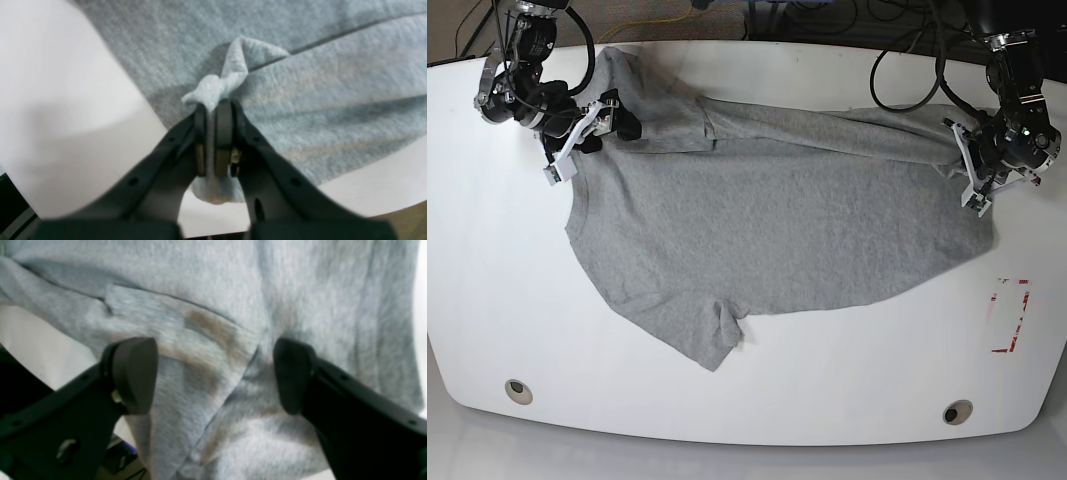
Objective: Layout the t-shirt on the table in an organized manner, then fold the t-shirt properly
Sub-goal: 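Open the right gripper and regrasp the shirt's shoulder fabric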
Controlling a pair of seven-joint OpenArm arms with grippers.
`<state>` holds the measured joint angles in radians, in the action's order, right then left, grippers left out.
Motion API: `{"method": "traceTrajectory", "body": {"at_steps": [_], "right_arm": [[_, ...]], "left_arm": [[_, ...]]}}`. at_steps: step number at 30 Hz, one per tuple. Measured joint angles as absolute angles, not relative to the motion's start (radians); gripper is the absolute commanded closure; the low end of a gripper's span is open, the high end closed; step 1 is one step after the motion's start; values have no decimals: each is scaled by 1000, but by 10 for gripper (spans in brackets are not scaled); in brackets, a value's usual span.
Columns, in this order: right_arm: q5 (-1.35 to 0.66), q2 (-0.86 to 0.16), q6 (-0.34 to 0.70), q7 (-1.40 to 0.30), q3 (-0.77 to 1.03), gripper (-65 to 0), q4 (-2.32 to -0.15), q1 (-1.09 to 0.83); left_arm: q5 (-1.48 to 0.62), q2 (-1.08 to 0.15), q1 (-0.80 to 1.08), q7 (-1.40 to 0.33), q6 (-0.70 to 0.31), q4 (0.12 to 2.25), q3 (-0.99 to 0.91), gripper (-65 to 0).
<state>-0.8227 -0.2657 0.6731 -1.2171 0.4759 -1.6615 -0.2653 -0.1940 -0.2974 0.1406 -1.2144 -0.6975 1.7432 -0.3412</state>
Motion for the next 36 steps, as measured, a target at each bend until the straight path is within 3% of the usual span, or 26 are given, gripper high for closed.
{"method": "traceTrajectory", "body": {"at_steps": [6,15,26,36], "right_arm": [[-827,-271,670,-1216,455,-515,-1656,-268],[-837,-252,673,-1213,412,-395,-1659,-271],[-835,-241,673,-1216,410,-325,-1659,-273],[-835,-247,673,-1216,411,-311,-1659,-273]], "left_arm": [[-194,-295,141,-1214,-698,1743,-341,0],[-195,-297,137,-1214,-698,1743,-341,0],[-194,-297,136,-1214,-698,1743,-341,0],[-194,-297,139,-1214,-698,1743,-341,0]]}}
